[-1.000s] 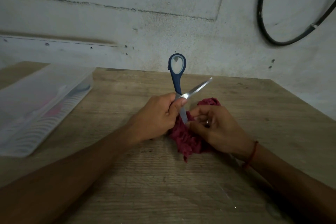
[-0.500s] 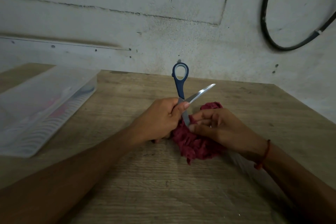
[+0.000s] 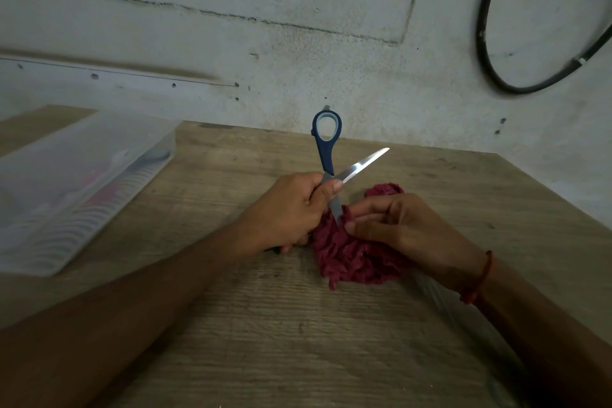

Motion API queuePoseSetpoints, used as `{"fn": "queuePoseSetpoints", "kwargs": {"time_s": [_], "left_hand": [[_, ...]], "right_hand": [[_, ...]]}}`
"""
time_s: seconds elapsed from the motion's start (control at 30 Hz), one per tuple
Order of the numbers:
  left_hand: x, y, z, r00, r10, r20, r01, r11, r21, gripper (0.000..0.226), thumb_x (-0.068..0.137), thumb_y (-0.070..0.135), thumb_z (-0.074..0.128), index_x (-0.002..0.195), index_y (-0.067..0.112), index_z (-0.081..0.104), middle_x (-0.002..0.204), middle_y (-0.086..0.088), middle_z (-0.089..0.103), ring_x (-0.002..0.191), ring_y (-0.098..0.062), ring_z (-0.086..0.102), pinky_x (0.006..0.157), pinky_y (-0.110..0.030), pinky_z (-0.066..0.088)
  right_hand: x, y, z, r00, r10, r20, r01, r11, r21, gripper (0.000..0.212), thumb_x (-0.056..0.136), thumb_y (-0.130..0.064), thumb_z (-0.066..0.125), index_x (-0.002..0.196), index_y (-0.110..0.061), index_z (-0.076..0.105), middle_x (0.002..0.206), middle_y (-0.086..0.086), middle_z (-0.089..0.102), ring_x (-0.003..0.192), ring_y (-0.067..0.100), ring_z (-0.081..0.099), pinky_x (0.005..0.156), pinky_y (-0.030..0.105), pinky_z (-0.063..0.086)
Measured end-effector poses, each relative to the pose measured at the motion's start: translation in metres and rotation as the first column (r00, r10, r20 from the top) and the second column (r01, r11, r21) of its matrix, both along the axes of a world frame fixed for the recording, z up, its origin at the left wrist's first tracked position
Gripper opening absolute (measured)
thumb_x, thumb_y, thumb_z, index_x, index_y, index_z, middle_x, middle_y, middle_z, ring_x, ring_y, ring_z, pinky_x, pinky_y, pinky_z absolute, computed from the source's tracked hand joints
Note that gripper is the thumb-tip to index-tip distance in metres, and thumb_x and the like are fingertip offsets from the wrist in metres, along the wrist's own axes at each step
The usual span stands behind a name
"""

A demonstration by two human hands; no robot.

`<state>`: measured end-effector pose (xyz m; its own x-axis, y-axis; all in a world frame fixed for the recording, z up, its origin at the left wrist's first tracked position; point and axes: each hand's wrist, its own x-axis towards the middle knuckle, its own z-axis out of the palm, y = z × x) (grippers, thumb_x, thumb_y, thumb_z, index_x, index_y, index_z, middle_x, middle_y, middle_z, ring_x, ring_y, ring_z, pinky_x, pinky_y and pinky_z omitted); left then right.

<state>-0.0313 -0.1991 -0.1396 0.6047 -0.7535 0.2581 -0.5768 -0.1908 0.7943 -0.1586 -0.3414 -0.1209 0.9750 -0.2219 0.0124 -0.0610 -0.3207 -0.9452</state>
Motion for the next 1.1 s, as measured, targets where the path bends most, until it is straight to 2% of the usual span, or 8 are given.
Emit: {"fn": "queuePoseSetpoints", "kwargs": {"time_s": [0.13,0.33,0.47,0.53,0.7,0.8,1.0,1.1], "left_hand": [[-0.001,0.0,-0.001,1.0,-0.028,0.01,0.028,1.0,-0.012,0.035,0.103,0.042,0.044,0.084,0.015,0.057,0.06,-0.008,0.054,0.031,-0.014,0.044,0.032,-0.025,0.04],[0.002,0.002,0.002,0.997,-0.074,-0.036,0.07,0.993,-0.091,0.035,0.102,0.042,0.047,0.069,0.037,0.056,0.056,-0.004,0.051,0.043,-0.024,0.047,0.044,-0.036,0.044],[0.002,0.004,0.003,0.986,-0.092,-0.138,0.08,0.992,-0.093,0.033,0.102,0.043,0.047,0.073,0.029,0.056,0.048,0.002,0.045,0.033,-0.016,0.041,0.037,-0.027,0.039],[0.002,0.003,0.003,0.984,-0.088,-0.157,0.073,0.993,-0.097,0.032,0.102,0.043,0.046,0.076,0.028,0.056,0.048,0.001,0.043,0.029,-0.012,0.038,0.036,-0.024,0.037],[0.001,0.004,0.003,0.982,-0.09,-0.168,0.068,0.989,-0.129,0.032,0.101,0.043,0.047,0.078,0.022,0.055,0.052,-0.004,0.044,0.035,-0.016,0.038,0.035,-0.024,0.036],[0.001,0.004,0.004,0.984,-0.086,-0.157,0.061,0.986,-0.156,0.034,0.102,0.039,0.048,0.076,0.019,0.055,0.055,-0.004,0.046,0.044,-0.019,0.04,0.04,-0.025,0.035],[0.005,0.005,0.004,0.977,-0.078,-0.197,0.055,0.991,-0.121,0.036,0.103,0.039,0.045,0.083,0.011,0.055,0.048,-0.001,0.042,0.032,-0.011,0.035,0.033,-0.02,0.033],[0.002,0.005,0.004,0.992,-0.059,-0.114,0.047,0.994,-0.103,0.039,0.103,0.042,0.045,0.088,0.008,0.057,0.05,-0.001,0.046,0.03,-0.008,0.039,0.033,-0.021,0.033]], "right_hand": [[0.006,0.011,-0.005,0.987,-0.125,0.1,0.134,0.988,-0.081,0.008,0.08,-0.01,0.074,0.084,-0.002,0.074,0.076,0.009,0.076,0.071,0.021,0.074,0.065,0.024,0.059],[0.011,0.024,-0.003,0.966,-0.218,0.14,0.23,0.971,-0.07,0.02,0.087,-0.019,0.068,0.07,-0.008,0.069,0.052,-0.001,0.066,0.045,0.006,0.057,0.045,0.017,0.044],[0.007,0.021,-0.002,0.987,-0.148,0.059,0.143,0.986,0.086,0.005,0.086,0.0,0.065,0.086,-0.002,0.07,0.081,0.021,0.073,0.069,0.022,0.067,0.062,0.026,0.055],[0.006,0.019,-0.002,0.991,-0.135,0.016,0.132,0.982,0.135,0.014,0.084,0.007,0.063,0.097,0.004,0.068,0.095,0.025,0.072,0.079,0.028,0.068,0.071,0.031,0.057],[0.008,0.026,-0.003,0.972,-0.209,0.111,0.201,0.976,0.081,0.005,0.085,-0.004,0.068,0.084,-0.002,0.072,0.074,0.014,0.075,0.061,0.015,0.069,0.055,0.022,0.055],[0.013,0.028,-0.006,0.946,-0.275,0.171,0.279,0.96,0.0,0.021,0.087,-0.019,0.068,0.08,0.0,0.071,0.063,0.014,0.07,0.052,0.017,0.062,0.048,0.024,0.049],[0.007,0.022,0.001,0.996,-0.094,0.011,0.091,0.984,0.152,0.017,0.084,0.005,0.064,0.099,0.0,0.07,0.093,0.02,0.075,0.084,0.029,0.073,0.077,0.034,0.061],[0.01,0.024,0.001,0.981,-0.182,0.064,0.177,0.982,0.071,0.007,0.083,-0.006,0.07,0.088,-0.002,0.074,0.082,0.015,0.076,0.071,0.022,0.073,0.064,0.026,0.06]]}}
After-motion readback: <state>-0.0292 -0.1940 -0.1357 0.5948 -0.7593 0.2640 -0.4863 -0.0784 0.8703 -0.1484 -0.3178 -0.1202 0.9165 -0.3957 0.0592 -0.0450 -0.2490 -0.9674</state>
